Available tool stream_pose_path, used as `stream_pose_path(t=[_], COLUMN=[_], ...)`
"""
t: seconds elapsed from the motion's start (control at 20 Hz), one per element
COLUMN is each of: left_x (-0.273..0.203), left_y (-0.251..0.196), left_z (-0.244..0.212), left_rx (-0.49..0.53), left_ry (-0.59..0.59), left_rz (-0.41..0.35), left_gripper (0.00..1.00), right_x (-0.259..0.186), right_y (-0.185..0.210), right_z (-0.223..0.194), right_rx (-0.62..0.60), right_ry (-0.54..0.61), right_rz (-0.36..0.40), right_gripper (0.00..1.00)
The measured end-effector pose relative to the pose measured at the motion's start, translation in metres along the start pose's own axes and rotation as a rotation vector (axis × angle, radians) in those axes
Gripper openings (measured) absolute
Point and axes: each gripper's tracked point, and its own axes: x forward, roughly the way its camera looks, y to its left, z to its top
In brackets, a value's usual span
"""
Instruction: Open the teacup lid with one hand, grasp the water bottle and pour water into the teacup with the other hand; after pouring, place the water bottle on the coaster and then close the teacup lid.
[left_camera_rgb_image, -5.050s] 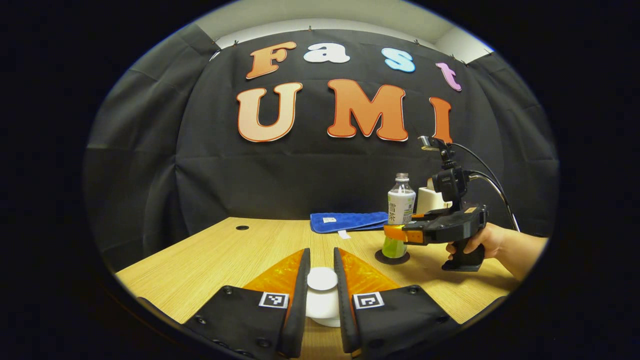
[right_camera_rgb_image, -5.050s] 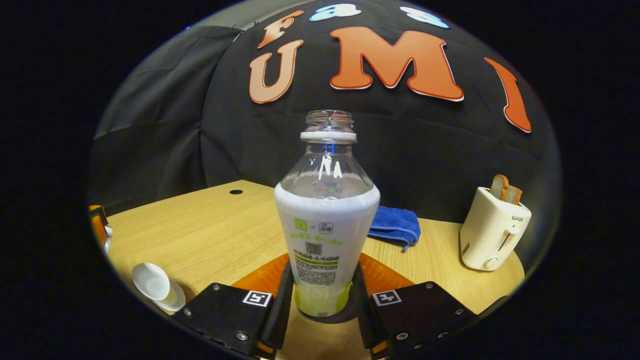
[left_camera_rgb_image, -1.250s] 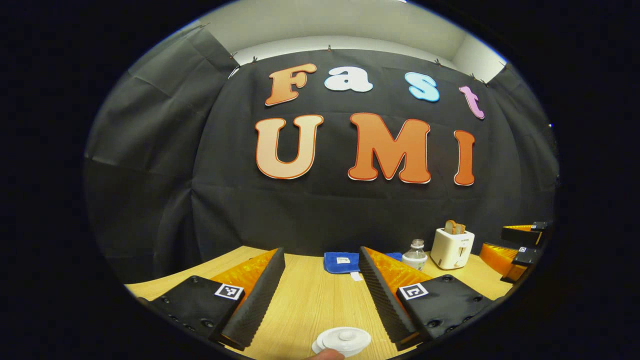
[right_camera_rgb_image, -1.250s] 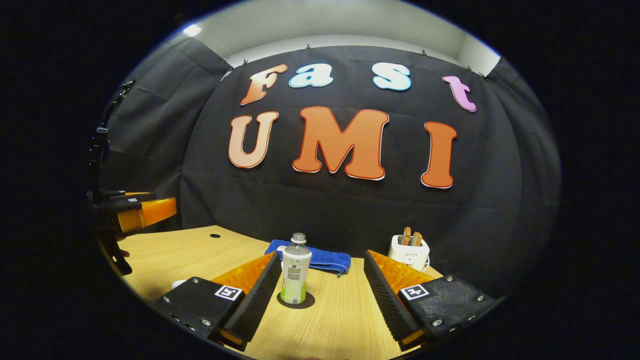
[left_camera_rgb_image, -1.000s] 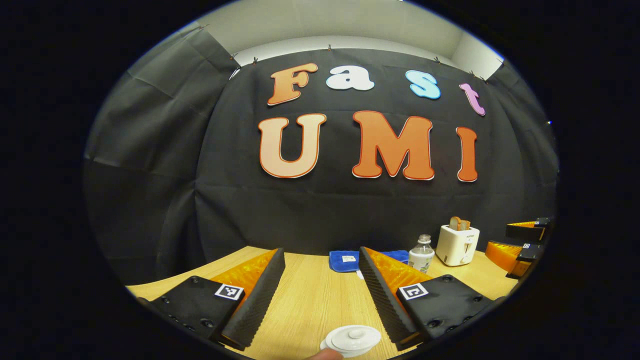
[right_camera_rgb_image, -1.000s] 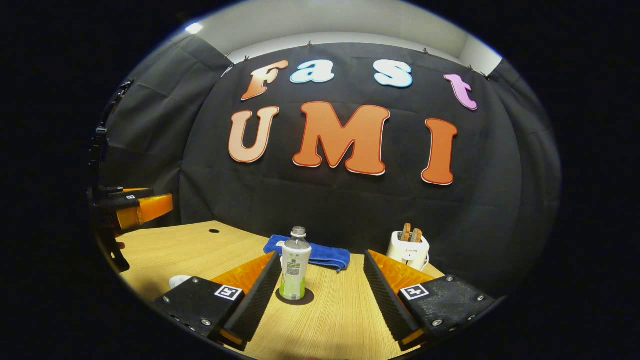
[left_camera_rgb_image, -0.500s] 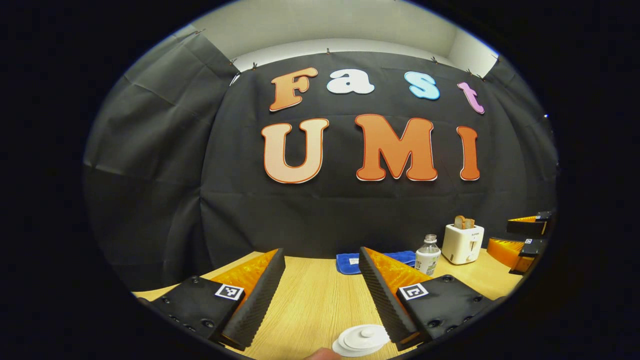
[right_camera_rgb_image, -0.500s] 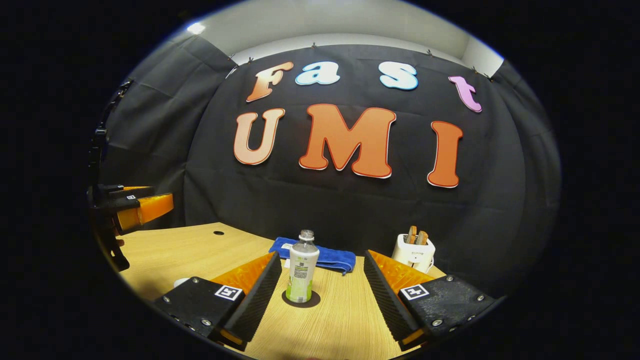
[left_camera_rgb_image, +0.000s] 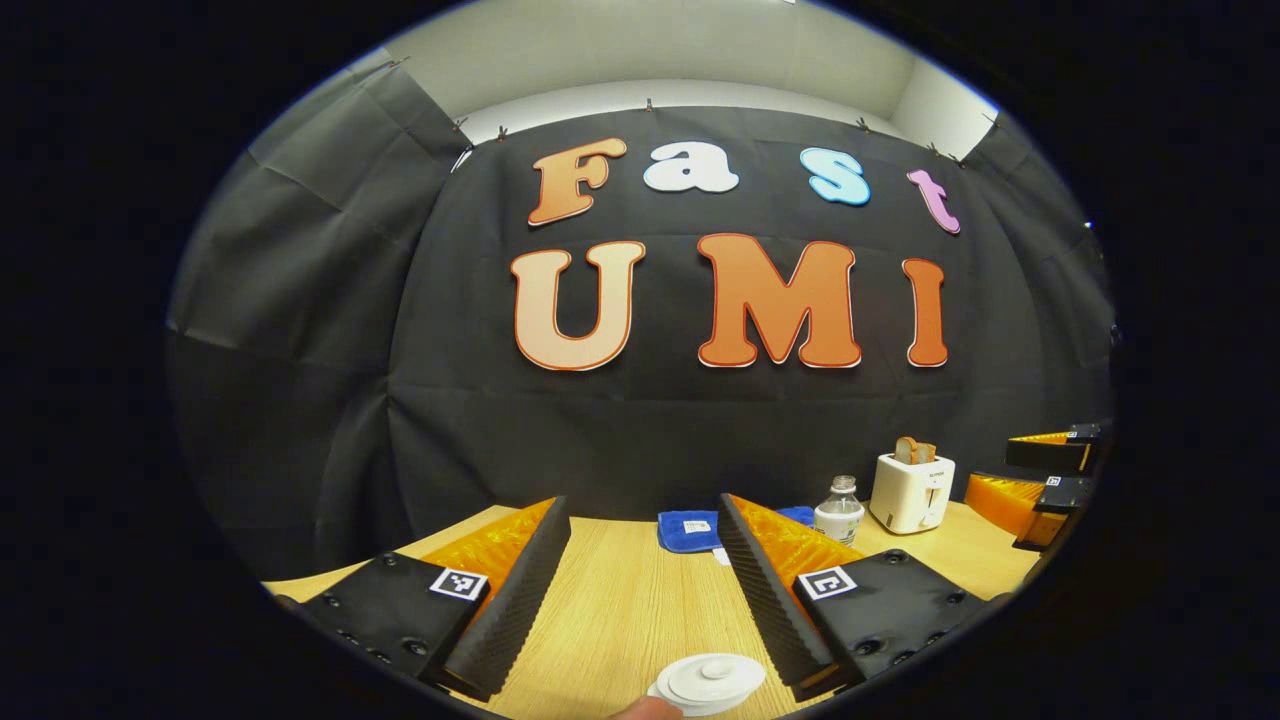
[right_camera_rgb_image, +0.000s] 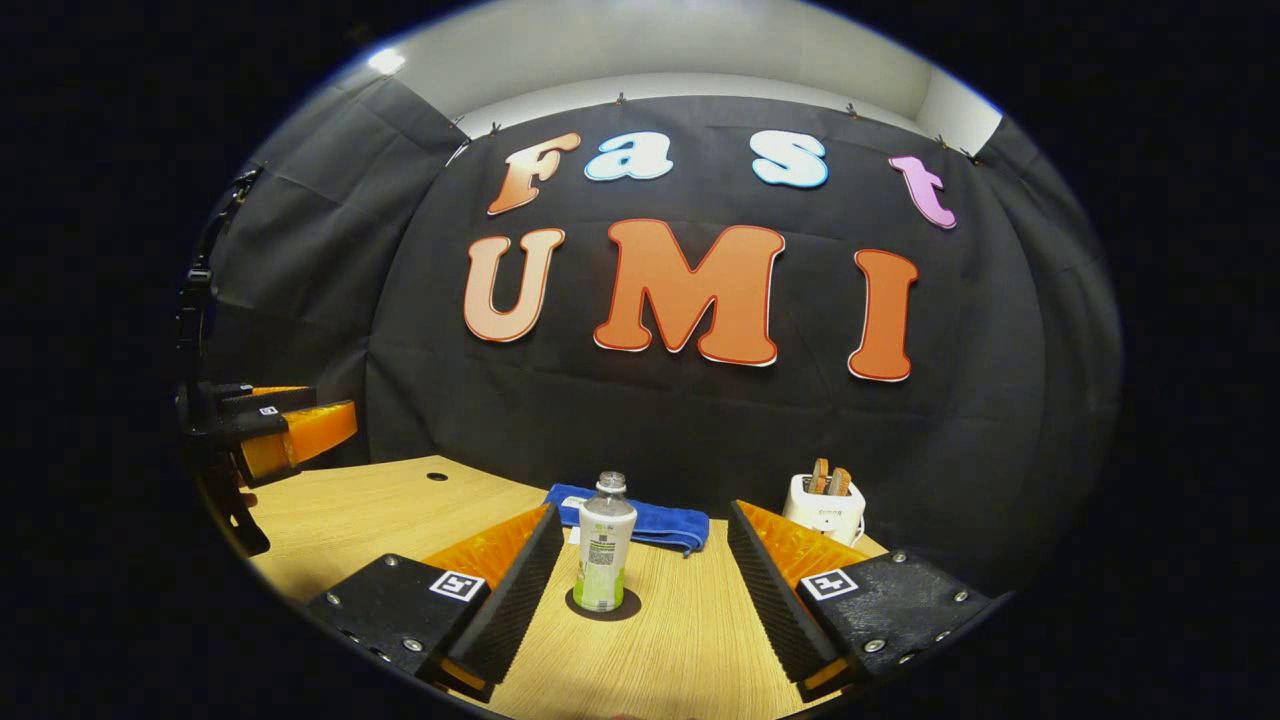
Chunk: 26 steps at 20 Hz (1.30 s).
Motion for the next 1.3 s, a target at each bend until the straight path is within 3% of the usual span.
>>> stream_pose_path(t=[1.3], left_x=[-0.016], left_y=[-0.01], left_z=[0.003], left_rx=[0.009], left_ry=[-0.025], left_rz=[0.006], left_gripper=[0.97], right_x=[-0.011], right_y=[-0.009], right_z=[-0.005], right_rx=[0.024], right_ry=[0.01], right_rz=[-0.016], right_gripper=[0.99])
